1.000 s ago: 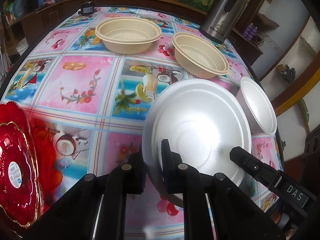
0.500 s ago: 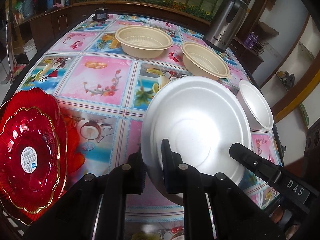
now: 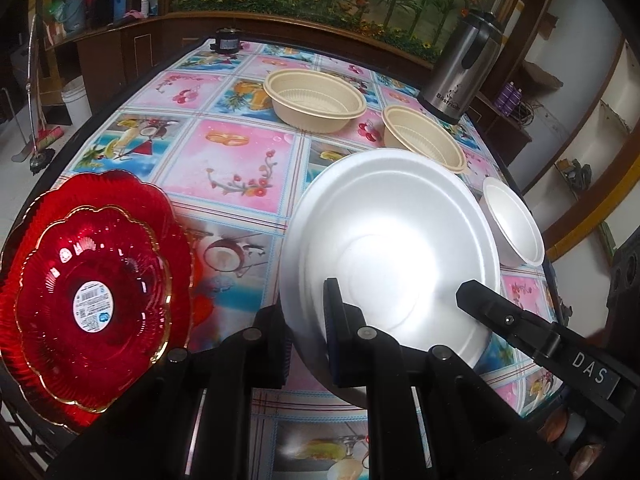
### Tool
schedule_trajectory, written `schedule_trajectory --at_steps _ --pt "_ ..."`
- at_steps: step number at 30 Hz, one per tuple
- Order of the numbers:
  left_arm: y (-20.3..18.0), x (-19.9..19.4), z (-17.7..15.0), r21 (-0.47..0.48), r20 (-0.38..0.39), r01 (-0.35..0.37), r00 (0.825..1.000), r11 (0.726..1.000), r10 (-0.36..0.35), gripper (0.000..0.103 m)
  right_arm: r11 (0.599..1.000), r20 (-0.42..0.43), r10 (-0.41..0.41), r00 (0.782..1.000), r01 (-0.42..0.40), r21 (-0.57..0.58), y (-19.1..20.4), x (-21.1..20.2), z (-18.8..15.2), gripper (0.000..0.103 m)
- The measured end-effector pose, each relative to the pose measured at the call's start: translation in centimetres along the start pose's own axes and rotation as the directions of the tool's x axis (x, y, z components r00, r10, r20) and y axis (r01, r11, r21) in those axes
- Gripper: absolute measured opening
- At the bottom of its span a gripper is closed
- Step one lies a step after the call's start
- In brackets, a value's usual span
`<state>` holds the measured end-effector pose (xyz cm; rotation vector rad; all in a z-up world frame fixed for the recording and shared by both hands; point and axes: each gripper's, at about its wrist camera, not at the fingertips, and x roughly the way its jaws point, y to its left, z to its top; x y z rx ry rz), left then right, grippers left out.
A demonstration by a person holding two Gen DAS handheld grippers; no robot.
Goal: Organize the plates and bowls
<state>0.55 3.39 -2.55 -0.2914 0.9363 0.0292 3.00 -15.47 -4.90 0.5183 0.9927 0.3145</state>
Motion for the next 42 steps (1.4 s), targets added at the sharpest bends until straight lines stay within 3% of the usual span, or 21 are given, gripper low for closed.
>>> schedule_trajectory --at_steps 22,42 --pt "5.5 -3.9 -0.3 -0.107 0.075 -0.049 0.996 0.993 0.057 0.012 0.989 -0.031 0.074 0.997 -0.077 -0.126 6.4 1.2 -0.7 0.009" --pt "13.1 -5.9 -1.3 -0.254 0.108 -0.109 0.984 0.961 0.14 0.013 0.959 -0.122 0.123 0.985 -0.149 -0.239 13.7 5.7 -2.6 0.008"
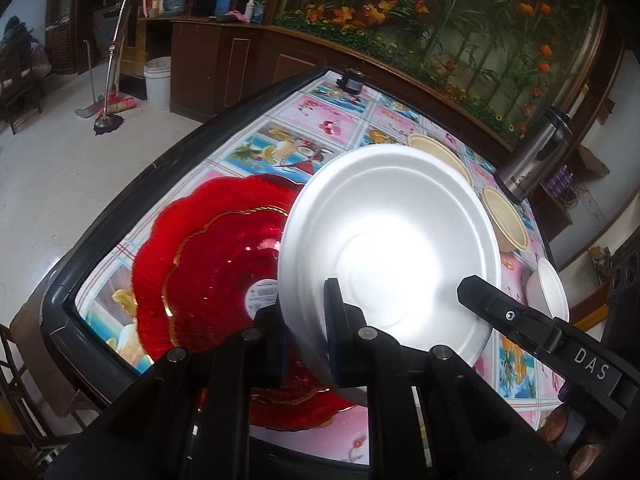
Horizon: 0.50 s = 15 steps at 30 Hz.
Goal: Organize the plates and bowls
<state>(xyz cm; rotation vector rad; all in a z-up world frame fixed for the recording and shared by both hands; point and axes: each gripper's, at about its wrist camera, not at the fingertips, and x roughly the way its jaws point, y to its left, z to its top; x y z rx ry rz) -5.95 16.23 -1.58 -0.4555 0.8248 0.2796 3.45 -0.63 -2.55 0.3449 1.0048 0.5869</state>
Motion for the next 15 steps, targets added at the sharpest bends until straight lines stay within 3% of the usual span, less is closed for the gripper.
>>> schedule_trajectory --at_steps 15 --pt "3.7 -0.5 0.0 -0.083 0.039 -0.101 0.994 0.991 0.104 0.013 0.988 -0.08 0.06 0.995 -0.07 -0.135 3.7 4.1 0.7 0.008"
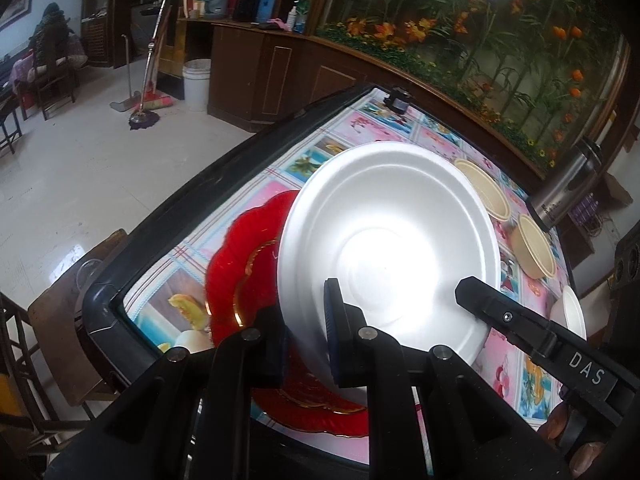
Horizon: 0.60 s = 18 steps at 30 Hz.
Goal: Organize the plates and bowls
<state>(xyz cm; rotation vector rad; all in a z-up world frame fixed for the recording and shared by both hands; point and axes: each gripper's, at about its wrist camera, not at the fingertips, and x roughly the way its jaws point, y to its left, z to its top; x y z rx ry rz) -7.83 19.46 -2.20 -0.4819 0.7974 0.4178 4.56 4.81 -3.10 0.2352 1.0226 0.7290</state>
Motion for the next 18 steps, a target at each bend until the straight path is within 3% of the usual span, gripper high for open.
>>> schedule_trajectory --at_steps 18 --pt "0.4 0.0 -0.7 -0.024 0.008 -0.087 0.996 0.996 0.087 0.013 0.995 -0.047 0.084 0.995 -0.086 -0.043 0.4 1.7 -0.4 0.009"
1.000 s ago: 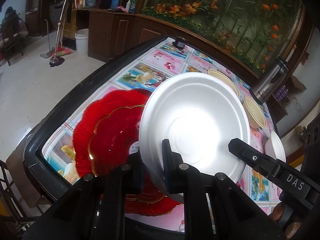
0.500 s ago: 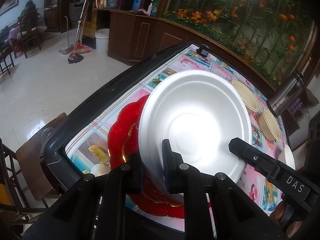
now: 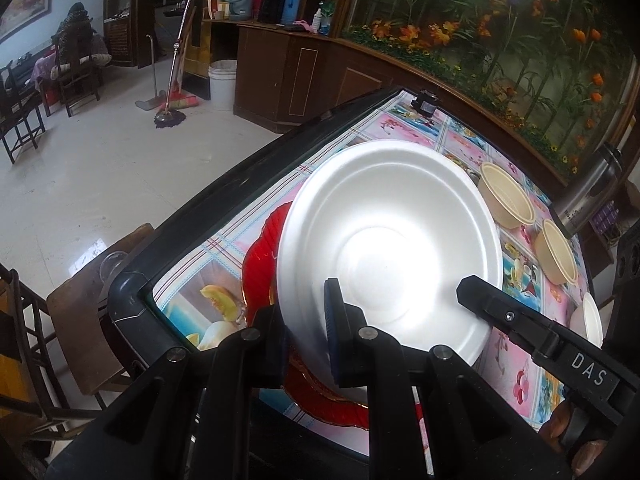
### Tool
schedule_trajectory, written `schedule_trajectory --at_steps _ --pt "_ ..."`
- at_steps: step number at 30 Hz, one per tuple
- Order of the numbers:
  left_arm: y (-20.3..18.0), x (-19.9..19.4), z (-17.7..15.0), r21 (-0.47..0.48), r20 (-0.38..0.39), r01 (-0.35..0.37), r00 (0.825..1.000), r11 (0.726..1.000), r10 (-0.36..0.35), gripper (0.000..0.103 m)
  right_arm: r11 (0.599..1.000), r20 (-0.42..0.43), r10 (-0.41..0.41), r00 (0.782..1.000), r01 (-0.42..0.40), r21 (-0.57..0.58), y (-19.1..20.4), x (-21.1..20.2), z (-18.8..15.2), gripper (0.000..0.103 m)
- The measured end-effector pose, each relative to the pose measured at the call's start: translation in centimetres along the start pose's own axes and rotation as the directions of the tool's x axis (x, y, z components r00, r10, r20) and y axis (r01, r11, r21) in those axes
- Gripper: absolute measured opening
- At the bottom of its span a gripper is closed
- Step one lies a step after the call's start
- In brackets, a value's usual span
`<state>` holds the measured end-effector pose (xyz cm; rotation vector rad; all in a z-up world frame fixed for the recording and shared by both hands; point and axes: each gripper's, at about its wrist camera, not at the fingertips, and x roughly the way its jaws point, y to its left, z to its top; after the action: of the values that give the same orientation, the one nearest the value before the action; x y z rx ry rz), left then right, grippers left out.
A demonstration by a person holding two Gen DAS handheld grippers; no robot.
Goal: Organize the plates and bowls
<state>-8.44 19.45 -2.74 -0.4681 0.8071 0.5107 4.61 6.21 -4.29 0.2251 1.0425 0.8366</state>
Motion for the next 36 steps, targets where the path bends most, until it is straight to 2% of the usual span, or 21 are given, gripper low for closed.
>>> schedule_trajectory --at_steps 8,20,36 --pt "-0.5 0.0 -0.1 0.013 -0.008 0.016 1.0 1.0 -0.016 0.013 1.0 -0.005 -0.018 1.0 0.018 0.01 -0.4 -0.4 -0.1 0.009" --pt "-0.5 0.6 0.4 0.043 -0.052 0.122 0.991 0.992 -0.119 0.013 0.994 -0.004 -0.109 0.994 0.109 0.027 0.0 -1.4 0.0 0.009" --pt "-0.2 2.1 -0.4 0.06 -0.117 0.128 0.986 0.99 -0.12 0.013 0.987 -0.055 -0.15 0.987 0.153 0.047 -1.1 -0.1 -1.1 0.009"
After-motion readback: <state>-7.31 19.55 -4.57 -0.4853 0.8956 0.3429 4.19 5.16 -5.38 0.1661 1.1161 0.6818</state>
